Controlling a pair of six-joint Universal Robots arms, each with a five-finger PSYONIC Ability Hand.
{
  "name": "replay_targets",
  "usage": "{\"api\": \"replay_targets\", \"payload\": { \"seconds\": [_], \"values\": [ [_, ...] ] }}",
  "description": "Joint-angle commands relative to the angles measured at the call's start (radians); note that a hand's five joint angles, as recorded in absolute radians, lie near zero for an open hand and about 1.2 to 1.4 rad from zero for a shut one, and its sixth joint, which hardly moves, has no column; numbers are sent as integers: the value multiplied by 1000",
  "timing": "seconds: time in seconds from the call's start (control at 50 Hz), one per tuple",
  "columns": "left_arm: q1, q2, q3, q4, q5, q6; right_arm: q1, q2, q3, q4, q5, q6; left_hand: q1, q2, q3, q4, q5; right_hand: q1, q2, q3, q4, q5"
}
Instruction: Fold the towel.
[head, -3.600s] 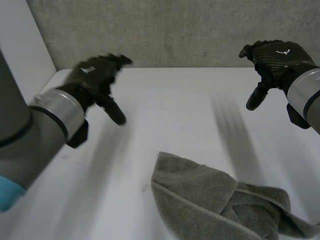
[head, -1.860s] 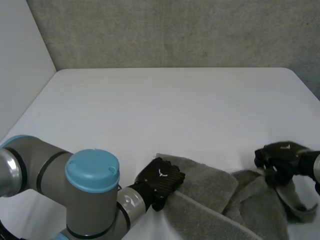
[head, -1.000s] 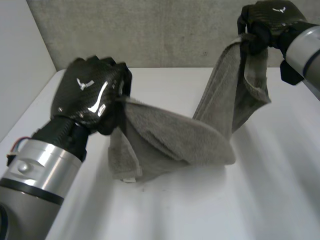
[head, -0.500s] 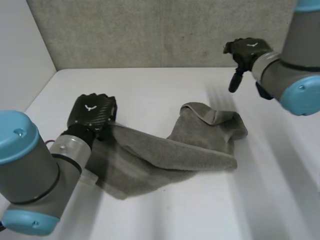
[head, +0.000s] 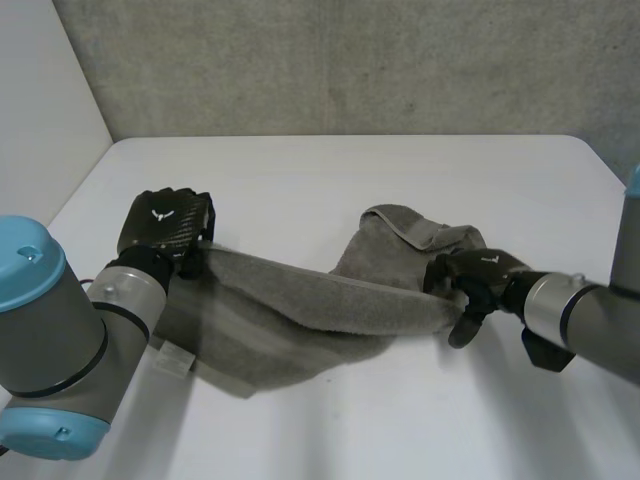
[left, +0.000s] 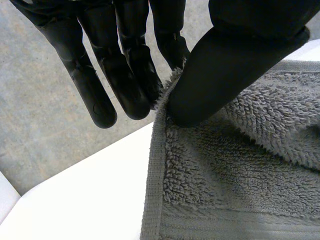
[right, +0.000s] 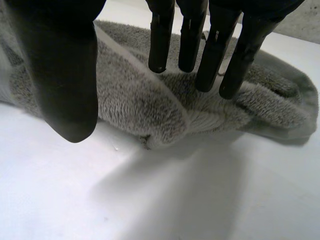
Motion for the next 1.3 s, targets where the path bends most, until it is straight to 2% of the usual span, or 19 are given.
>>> {"api": "replay_targets", "payload": {
  "seconds": [0.02,0.14,0.18,0.2,0.22,0.24,0.32,0.38,0.42,0.48,0.54,0.68,0.84,0.94,1.06,1.12,1.16,1.22,1.3],
  "values": [
    [1,-1,-2,0,0,0,15,71,41,-136,12,65,205,179,181,178,193,47,61,46,48,38],
    [-1,-2,-9,3,0,0,22,110,27,-178,21,76,205,179,181,178,193,91,105,90,92,82],
    [-1,-1,-10,3,1,0,27,113,25,-201,32,78,205,179,181,178,193,508,522,507,509,499],
    [-1,-1,-10,3,1,0,27,113,25,-201,32,78,205,179,181,178,193,511,525,510,512,502],
    [-1,1,-9,3,1,0,24,107,25,-210,33,84,205,179,181,178,193,871,885,870,872,862],
    [-1,5,-7,-3,1,1,18,93,25,-218,33,93,205,179,181,178,193,894,908,893,895,885],
    [-4,15,8,-6,0,2,16,23,24,-221,35,90,205,179,181,178,193,894,908,893,895,886],
    [-5,59,27,-8,0,9,15,-131,-5,-212,38,70,205,179,181,178,193,894,908,893,895,886],
    [-4,178,62,-23,0,8,9,-296,-86,-143,37,47,205,179,181,178,193,894,908,893,895,886],
    [-2,229,86,-43,0,9,-19,-391,-228,5,23,24,205,179,181,178,193,894,908,893,895,886],
    [-2,306,162,-109,0,8,-47,-401,-324,92,21,7,205,179,181,178,193,894,908,893,895,886],
    [-9,340,318,-380,6,9,-82,-288,-717,539,18,-212,205,179,181,178,193,894,908,893,895,886],
    [2,182,347,-497,15,11,-51,-152,-777,641,32,-332,205,179,181,178,193,894,908,893,895,886],
    [7,16,433,-488,15,11,24,33,-782,531,53,-326,205,179,181,178,193,894,908,893,895,886],
    [21,-192,688,-459,12,6,75,228,-936,154,199,-304,205,179,181,178,193,894,908,893,895,886],
    [21,-258,858,-384,7,-6,79,236,-947,46,213,-295,205,179,181,178,193,894,908,893,895,886],
    [22,-263,954,-278,4,-8,79,218,-935,-166,236,-266,205,179,181,178,193,894,908,893,895,886],
    [30,-234,969,-160,-5,-6,78,152,-886,-299,247,-231,205,179,181,178,193,894,908,893,895,886],
    [34,-183,935,-97,-17,-6,76,89,-821,-331,238,-205,205,179,181,178,193,894,908,893,895,886]
  ]
}}
